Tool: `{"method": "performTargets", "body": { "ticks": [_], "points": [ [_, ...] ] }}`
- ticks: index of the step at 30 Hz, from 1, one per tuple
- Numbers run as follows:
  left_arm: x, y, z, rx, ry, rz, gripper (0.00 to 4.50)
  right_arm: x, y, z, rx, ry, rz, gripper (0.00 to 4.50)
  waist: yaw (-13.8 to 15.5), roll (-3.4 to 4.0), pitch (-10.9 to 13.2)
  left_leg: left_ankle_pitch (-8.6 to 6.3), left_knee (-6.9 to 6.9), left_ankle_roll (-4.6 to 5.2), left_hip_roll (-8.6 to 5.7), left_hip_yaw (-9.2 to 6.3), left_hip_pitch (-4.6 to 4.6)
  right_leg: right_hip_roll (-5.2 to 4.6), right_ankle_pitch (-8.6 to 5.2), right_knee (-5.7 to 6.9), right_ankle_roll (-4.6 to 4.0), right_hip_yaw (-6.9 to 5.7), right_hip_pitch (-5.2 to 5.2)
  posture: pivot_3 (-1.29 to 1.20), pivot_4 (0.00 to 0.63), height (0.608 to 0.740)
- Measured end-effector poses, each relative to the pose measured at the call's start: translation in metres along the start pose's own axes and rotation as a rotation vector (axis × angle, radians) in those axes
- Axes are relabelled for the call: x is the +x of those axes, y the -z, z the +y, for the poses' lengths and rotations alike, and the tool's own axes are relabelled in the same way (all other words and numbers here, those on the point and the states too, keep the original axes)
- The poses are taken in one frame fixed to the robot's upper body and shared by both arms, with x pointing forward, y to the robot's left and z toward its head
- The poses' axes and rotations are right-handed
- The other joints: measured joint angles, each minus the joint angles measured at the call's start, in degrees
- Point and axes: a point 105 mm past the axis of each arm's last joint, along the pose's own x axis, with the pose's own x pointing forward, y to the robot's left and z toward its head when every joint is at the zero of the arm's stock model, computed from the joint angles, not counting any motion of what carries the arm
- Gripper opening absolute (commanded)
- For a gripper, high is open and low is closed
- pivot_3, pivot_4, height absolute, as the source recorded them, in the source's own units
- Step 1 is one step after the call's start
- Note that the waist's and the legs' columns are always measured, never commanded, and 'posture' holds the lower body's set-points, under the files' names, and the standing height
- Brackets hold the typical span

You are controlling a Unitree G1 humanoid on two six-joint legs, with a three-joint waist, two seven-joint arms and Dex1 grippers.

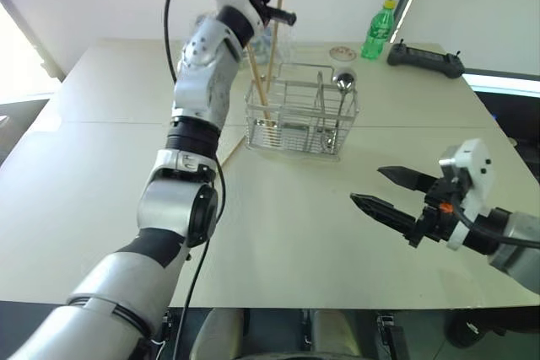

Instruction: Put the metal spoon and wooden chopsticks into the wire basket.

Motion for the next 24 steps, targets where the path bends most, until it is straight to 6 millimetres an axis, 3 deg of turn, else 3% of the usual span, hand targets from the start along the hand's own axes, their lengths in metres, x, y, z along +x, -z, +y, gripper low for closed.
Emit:
{"method": "performTargets", "body": {
  "ticks": [1,4,10,11,17,24],
  "points": [
    [-0.005,0.011,0.001,-0.007,-0.009,0.024,0.03,-0.001,-0.001,-0.001,-0.001,0.005,-0.004,4.5,0.0,-0.01,0.0,0.0,0.01,0.0,0.0,0.0,-0.01,0.01,0.0,0.01,0.0,0.0,-0.01,0.0,0.15,0.69],
    [-0.015,0.028,0.007,-0.028,-0.037,0.076,1.07,-0.001,-0.002,-0.001,-0.004,0.007,-0.009,4.5,0.0,-0.02,0.0,0.0,0.03,0.0,0.01,-0.02,-0.02,0.01,0.0,0.03,-0.01,0.0,-0.02,0.0,0.15,0.69],
    [-0.018,0.015,0.007,-0.035,-0.05,0.053,4.17,0.0,-0.009,-0.003,-0.03,0.004,-0.024,4.5,0.0,-0.02,0.0,0.0,0.02,0.0,0.01,-0.02,-0.02,0.0,0.0,0.0,0.0,0.0,0.0,0.0,0.15,0.69],
    [-0.02,0.014,0.009,-0.036,-0.059,0.054,4.45,0.0,-0.01,-0.004,-0.028,0.005,-0.03,4.5,0.0,-0.01,0.0,0.0,0.02,0.0,0.0,-0.02,-0.02,0.0,0.0,0.0,0.0,0.0,0.0,0.0,0.15,0.69],
    [-0.027,0.003,0.022,-0.054,-0.107,0.077,4.45,0.0,-0.015,-0.006,-0.04,0.004,-0.041,4.5,0.0,-0.01,0.0,0.0,0.02,0.0,0.01,-0.03,-0.01,0.01,0.0,0.03,0.0,0.0,-0.01,0.0,0.15,0.69],
    [-0.04,-0.055,0.062,-0.08,-0.156,0.117,4.45,0.004,-0.014,-0.009,-0.044,-0.01,-0.036,4.5,-0.2,-0.02,0.0,0.0,0.02,0.0,0.02,-0.05,-0.01,0.07,-0.01,0.07,-0.01,0.0,-0.05,0.0,0.15,0.69]
  ]
}}
